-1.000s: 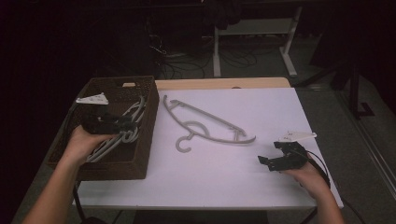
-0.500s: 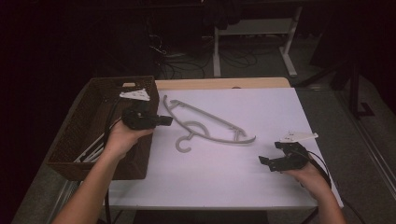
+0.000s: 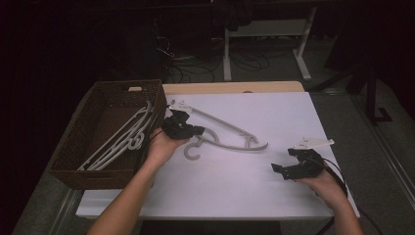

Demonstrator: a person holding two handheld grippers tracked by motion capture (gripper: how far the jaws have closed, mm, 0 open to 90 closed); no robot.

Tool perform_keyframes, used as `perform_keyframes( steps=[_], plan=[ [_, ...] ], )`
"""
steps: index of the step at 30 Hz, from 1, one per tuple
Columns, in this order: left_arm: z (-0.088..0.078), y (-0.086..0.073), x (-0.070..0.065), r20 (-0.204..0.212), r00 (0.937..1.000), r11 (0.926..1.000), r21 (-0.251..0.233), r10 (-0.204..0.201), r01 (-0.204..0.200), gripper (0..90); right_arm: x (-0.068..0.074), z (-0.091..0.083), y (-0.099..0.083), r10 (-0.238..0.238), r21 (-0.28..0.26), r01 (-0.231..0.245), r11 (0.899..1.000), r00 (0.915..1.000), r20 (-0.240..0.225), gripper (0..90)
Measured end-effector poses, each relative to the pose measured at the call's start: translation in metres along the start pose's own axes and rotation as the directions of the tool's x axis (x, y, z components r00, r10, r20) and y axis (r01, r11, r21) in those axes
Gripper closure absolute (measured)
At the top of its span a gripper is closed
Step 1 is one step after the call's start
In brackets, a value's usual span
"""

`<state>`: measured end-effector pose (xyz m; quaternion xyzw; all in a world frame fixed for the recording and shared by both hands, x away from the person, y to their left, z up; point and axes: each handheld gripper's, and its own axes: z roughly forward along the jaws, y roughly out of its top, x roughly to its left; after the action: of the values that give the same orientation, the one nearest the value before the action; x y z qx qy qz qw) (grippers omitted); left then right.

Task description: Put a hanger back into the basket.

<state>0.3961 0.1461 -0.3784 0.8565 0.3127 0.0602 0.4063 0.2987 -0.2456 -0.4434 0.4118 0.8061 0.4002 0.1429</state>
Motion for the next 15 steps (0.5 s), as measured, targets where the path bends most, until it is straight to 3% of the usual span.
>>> perform_keyframes(
  steps=[2,5,8,15],
  plan=[
    [0.009,-0.004,0.002,-0.02,0.9998,0.9999,0.015,0.001,0.0,90.0,0.0,0.0,0.0,0.002,0.0,-0.002,1.0,1.0,-0.001,10.7],
    [0.022,-0.011,0.008,-0.012,0.9994,0.9993,0.022,-0.031,0.032,90.0,-0.001,-0.001,0.0,0.005,-0.001,-0.005,1.0,1.0,-0.001,10.7],
    [0.034,-0.02,0.014,-0.042,0.998,0.9977,0.048,-0.047,0.049,90.0,-0.001,-0.001,0.0,0.003,0.0,-0.003,1.0,1.0,0.0,10.7],
    [0.046,-0.036,0.026,-0.098,0.9926,0.9947,0.066,-0.072,0.079,90.0,-0.002,0.0,-0.001,0.003,0.002,-0.003,1.0,1.0,0.0,10.7]
  ],
)
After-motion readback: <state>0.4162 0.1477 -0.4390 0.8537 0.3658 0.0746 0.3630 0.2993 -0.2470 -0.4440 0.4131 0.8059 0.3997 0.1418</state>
